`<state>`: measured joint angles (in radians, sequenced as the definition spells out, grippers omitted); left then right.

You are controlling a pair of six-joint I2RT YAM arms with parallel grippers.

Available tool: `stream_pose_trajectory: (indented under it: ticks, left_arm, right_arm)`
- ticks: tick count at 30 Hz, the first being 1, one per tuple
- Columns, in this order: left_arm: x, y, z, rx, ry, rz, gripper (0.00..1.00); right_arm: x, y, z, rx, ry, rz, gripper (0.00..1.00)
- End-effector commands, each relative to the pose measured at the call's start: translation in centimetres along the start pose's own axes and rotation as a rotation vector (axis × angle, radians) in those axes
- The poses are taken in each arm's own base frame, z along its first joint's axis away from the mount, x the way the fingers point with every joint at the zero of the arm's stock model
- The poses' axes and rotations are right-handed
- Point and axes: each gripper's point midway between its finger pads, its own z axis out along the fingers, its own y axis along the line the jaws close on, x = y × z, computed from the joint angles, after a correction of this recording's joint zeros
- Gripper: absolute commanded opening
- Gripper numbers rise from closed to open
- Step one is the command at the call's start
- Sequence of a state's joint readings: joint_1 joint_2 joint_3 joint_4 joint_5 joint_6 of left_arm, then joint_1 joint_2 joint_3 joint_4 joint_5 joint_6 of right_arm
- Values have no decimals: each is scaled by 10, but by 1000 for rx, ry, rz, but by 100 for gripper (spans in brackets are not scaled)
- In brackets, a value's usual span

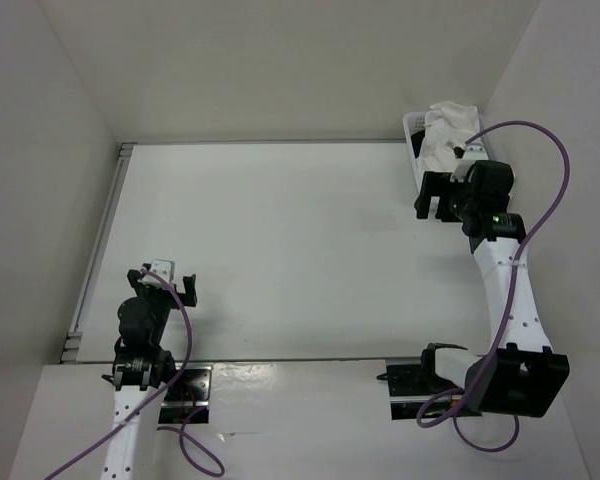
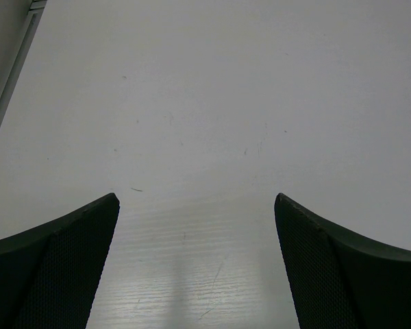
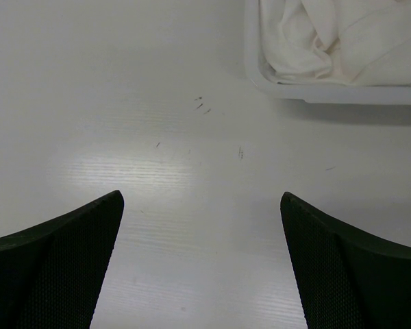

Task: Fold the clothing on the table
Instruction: Grab the skirt from the pile

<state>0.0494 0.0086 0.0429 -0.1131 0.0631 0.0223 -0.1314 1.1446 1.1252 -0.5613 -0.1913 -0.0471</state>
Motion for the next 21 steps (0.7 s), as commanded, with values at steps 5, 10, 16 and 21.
stream_pose_trajectory:
  ticks: [5,10,16,21]
  left_arm:
    - [-16,2,-1,-14,-114,4,100]
    - [-16,2,-1,-14,-114,4,100]
    - [-61,14,-14,-73,-211,35,100]
    - [-173,29,-66,-149,-457,84,100]
  right_arm:
    - [0,-2,9,-2,-1,-17,99]
    - [0,-2,10,-2,8,-15,99]
    - [-4,-1,0,-1,-14,-20,99]
    - [-7,5,-3,-33,-26,-32,99]
